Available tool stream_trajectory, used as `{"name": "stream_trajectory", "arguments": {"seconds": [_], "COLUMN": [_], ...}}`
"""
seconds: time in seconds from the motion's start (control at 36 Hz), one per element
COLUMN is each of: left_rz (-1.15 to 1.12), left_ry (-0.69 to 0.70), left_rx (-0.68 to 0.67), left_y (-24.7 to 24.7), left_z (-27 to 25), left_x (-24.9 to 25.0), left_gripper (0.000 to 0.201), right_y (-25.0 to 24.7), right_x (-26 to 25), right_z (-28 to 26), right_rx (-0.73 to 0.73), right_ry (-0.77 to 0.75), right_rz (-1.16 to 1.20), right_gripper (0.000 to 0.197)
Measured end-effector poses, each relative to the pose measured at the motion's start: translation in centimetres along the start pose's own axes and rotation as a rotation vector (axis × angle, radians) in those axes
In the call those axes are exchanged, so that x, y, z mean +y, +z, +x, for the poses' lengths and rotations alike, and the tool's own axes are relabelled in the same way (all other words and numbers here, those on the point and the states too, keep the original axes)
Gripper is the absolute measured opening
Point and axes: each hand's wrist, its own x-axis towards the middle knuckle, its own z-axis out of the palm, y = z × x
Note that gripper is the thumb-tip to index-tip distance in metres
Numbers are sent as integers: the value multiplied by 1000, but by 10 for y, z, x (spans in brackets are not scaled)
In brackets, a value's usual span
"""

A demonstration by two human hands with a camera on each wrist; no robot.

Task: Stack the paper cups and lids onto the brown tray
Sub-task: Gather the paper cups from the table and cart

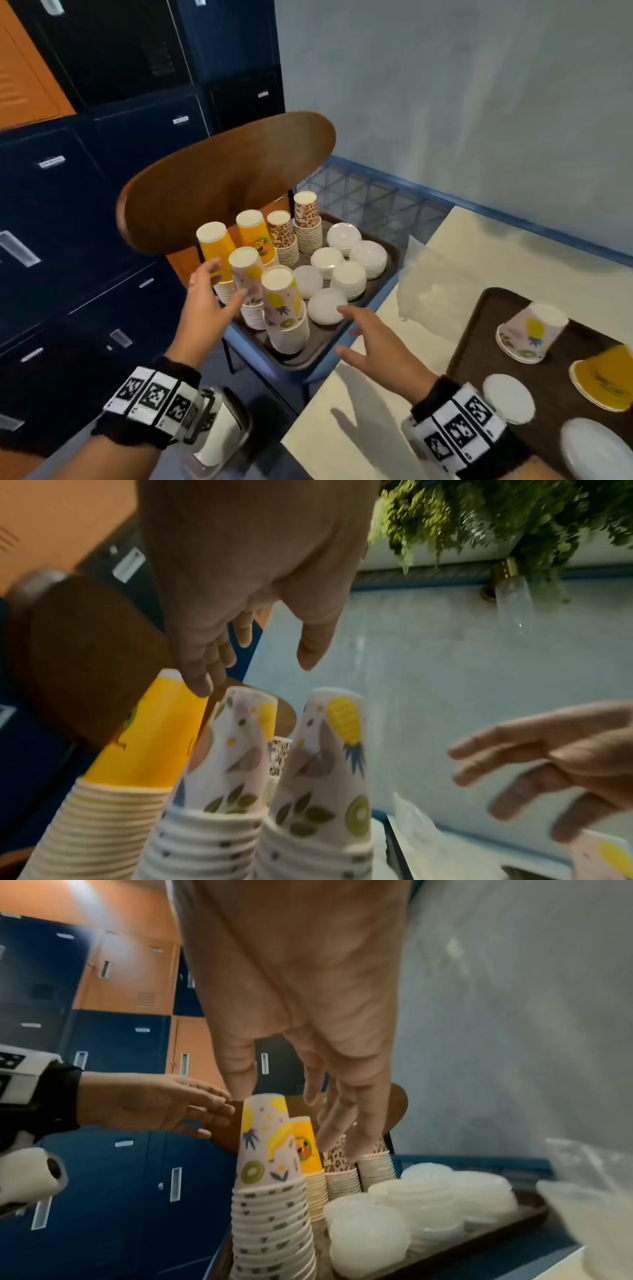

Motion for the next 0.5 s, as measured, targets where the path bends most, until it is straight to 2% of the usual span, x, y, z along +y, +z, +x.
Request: {"name": "stream_trajectory", "arguments": {"seconds": [0.11, 0.22, 0.36, 0.42, 0.5], "left_rz": [14, -72, -287, -312, -313], "left_ry": [5, 46, 42, 24, 23], "left_rx": [-82, -143, -229, -278, -315], "left_y": [5, 16, 33, 39, 46], "left_z": [21, 38, 58, 63, 68], "left_x": [-16, -29, -53, -63, -74], "left_gripper": [80, 89, 77, 77, 78], "right_y": [27, 52, 76, 83, 94], "right_x": [-14, -15, -19, -17, -11], "right_z": [43, 71, 96, 102, 107], "right_rx": [45, 70, 143, 166, 181], "right_ry": [80, 142, 92, 101, 167], "right_rz": [68, 144, 334, 374, 399], "right_gripper": [74, 85, 67, 65, 72]}}
